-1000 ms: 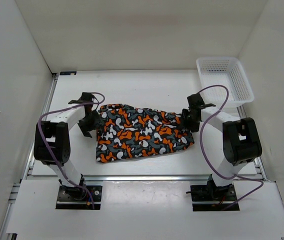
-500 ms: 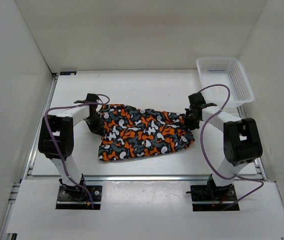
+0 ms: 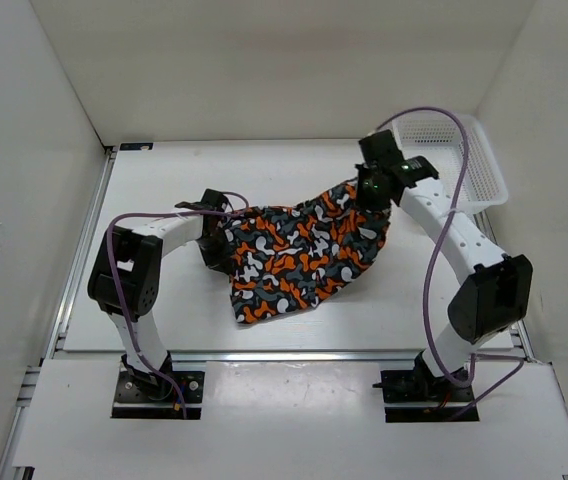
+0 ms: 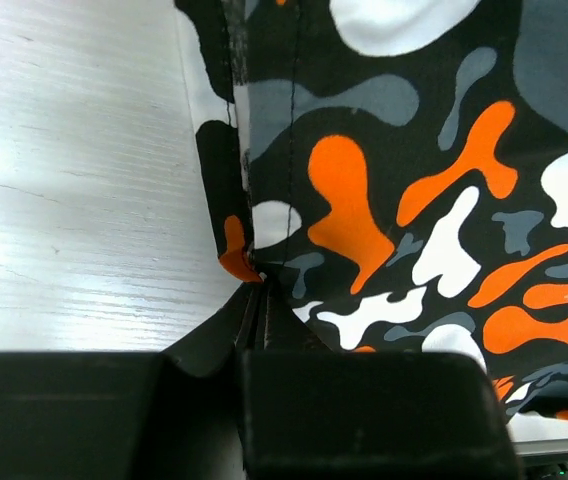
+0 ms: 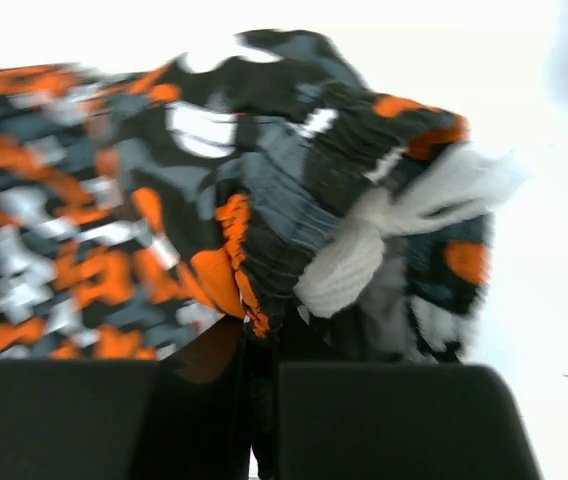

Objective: Fold and stack the shorts
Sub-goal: Fold the shorts

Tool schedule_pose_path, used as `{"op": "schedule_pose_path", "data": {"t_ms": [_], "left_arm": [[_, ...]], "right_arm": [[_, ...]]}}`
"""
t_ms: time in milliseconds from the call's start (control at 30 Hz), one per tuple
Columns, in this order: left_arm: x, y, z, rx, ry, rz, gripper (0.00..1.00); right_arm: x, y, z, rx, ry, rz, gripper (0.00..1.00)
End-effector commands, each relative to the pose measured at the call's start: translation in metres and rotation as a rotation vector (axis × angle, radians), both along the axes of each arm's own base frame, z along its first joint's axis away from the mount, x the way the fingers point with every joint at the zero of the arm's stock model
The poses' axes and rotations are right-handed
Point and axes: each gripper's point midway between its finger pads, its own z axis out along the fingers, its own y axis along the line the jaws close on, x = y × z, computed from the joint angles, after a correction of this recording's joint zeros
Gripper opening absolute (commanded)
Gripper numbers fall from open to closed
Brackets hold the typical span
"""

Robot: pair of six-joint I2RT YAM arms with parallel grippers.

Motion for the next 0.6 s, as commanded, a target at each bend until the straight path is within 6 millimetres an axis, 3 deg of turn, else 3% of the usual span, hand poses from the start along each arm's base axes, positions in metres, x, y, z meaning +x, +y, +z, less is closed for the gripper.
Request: {"op": "schedule_pose_path", "data": {"t_ms": [0, 67, 133, 167, 233, 267, 300, 467, 567], "left_arm": [[0.011, -0.003, 0.007, -0.017, -0.033, 0.014, 0.11], [0.008, -0.002, 0.005, -0.014, -0.024, 0.014, 0.11], [0.009, 0.000, 0.005, -0.005, -0.027, 0.016, 0.11], [0.009, 0.000, 0.005, -0.005, -0.027, 0.016, 0.11], [0.007, -0.003, 0.005, -0.005, -0.027, 0.007, 0.11], [0.007, -0.003, 0.005, -0.005, -0.027, 0.007, 0.11], [0.006, -0.003, 0.002, -0.002, -0.018, 0.007, 0.11], [0.006, -0.003, 0.002, -0.002, -0.018, 0.007, 0.11], [0.011, -0.004, 0.010, -0.010, -0.047, -0.002, 0.11]], "right_arm": [[-0.025, 0.043, 0.010, -0.029, 0.049, 0.060, 0.00], [-0.034, 0.087, 0.020, 0.009, 0.035, 0.114, 0.00], [-0.038, 0.115, 0.014, 0.006, 0.047, 0.146, 0.00], [-0.044, 0.142, 0.024, 0.037, 0.024, 0.184, 0.00], [-0.051, 0.173, 0.011, 0.024, 0.039, 0.225, 0.00], [-0.048, 0.185, 0.016, 0.037, 0.017, 0.228, 0.00], [-0.047, 0.196, 0.001, 0.023, 0.042, 0.231, 0.00], [-0.050, 0.244, -0.020, 0.046, 0.050, 0.301, 0.00], [-0.052, 0.257, -0.027, 0.061, 0.065, 0.325, 0.00]]}}
